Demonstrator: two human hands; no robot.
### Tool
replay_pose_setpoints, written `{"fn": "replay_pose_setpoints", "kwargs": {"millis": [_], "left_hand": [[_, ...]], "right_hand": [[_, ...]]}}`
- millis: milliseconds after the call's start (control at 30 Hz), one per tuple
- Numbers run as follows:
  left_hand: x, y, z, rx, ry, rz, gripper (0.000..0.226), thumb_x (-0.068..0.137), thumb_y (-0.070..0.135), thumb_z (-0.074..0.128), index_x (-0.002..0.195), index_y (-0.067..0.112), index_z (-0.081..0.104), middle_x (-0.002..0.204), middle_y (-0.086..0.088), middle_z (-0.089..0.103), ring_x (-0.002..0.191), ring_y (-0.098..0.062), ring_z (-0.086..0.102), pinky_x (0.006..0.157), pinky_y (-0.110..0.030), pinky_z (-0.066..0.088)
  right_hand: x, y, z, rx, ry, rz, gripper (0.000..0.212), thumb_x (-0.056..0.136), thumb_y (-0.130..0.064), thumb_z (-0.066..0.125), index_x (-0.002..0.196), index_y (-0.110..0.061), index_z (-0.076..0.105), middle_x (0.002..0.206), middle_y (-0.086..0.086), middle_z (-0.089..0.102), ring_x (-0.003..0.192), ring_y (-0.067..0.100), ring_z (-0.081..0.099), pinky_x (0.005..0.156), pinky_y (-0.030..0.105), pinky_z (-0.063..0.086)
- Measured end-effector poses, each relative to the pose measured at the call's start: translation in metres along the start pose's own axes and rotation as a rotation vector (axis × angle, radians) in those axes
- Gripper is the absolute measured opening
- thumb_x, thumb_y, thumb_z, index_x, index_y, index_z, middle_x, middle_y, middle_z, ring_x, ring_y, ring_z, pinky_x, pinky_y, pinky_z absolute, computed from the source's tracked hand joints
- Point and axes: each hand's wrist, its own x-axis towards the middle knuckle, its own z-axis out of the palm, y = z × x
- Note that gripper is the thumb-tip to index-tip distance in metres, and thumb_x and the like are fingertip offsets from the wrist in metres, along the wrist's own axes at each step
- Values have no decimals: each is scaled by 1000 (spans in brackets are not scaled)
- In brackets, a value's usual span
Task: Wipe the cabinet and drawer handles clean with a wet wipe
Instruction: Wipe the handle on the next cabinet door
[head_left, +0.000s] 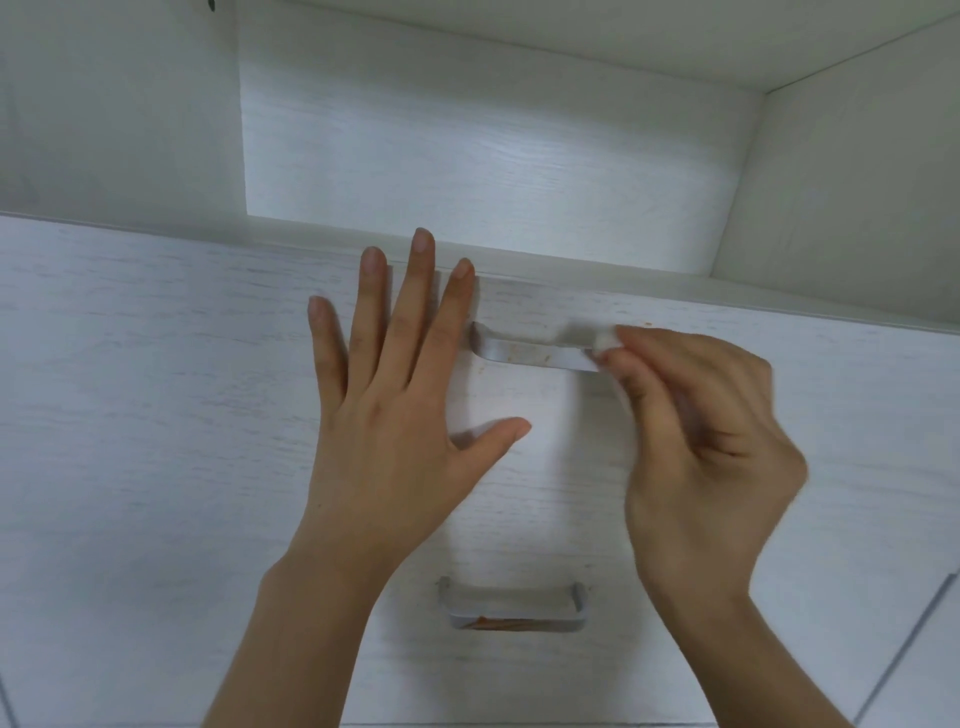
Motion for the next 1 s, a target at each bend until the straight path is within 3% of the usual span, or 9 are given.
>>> {"fn": "replay_pose_setpoints", "kwargs": {"millis": [67, 200, 300, 367, 500, 633, 733, 867, 1000], "left_hand": [[-1, -2, -1, 2, -1, 5, 95, 78, 64, 47, 151, 14, 13, 158, -9, 5, 146, -30, -3, 115, -46, -11], [0, -1, 1, -1, 21, 7, 94, 78, 63, 50, 150, 14, 15, 158, -9, 7, 145, -31, 0, 115, -47, -10], [-1, -1, 1, -1, 24, 10, 94, 78, 63, 50, 150, 13, 15, 158, -9, 8, 145, -32, 0, 115, -47, -9], [-1, -2, 1, 2, 26, 8, 94, 78, 64, 50, 151, 13, 15, 158, -9, 7, 145, -32, 0, 115, -47, -9], [0, 0, 1, 5, 16, 8, 95, 78, 63, 50, 151, 13, 13, 158, -8, 5, 145, -31, -2, 115, -48, -10], [-2, -3, 1, -2, 18, 14, 94, 78, 63, 50, 151, 14, 15, 158, -9, 7, 146, -30, -1, 116, -47, -9], [-2, -4, 2, -8, 36, 27, 92, 80, 64, 49, 150, 15, 16, 158, -8, 8, 146, -28, 0, 116, -46, -8], [-4, -6, 3, -1, 33, 43, 92, 80, 63, 50, 150, 14, 16, 158, -10, 9, 146, -29, 1, 116, -47, -6], [-3, -6, 1, 12, 24, 48, 93, 80, 62, 50, 150, 12, 17, 158, -11, 9, 146, -31, 1, 116, -48, -6]], "right_hand": [[-2, 1, -3, -4, 19, 35, 14, 86, -8, 68, 95, -19, 68, 97, -10, 66, 98, 10, 58, 88, 31, 47], [0, -1, 7, -67, -65, -127, 10, 89, -15, 64, 97, -20, 67, 98, -11, 64, 96, 12, 59, 86, 44, 45], [-1, 0, 6, -88, -51, -115, 11, 88, -13, 66, 96, -21, 67, 98, -12, 64, 95, 13, 60, 84, 50, 45], [-2, 1, 5, -86, -36, -104, 11, 88, -12, 66, 96, -19, 67, 99, -11, 64, 95, 16, 61, 85, 49, 45], [2, 1, 0, -114, -89, -142, 12, 88, -14, 66, 98, -22, 66, 99, -15, 62, 96, 8, 57, 87, 41, 43], [-1, -3, 0, -88, -65, -106, 13, 86, -12, 67, 96, -21, 67, 99, -13, 63, 96, 11, 59, 86, 44, 44], [-2, -9, 13, -115, -83, -146, 11, 87, -18, 65, 96, -23, 68, 99, -16, 62, 96, 5, 56, 89, 45, 40], [-6, -11, 15, -141, -24, -103, 15, 86, -16, 67, 97, -27, 66, 100, -17, 63, 95, 6, 58, 86, 59, 39], [-4, -10, 11, -127, -71, -125, 18, 86, -14, 68, 98, -27, 65, 101, -16, 63, 97, 5, 57, 87, 54, 41]]}}
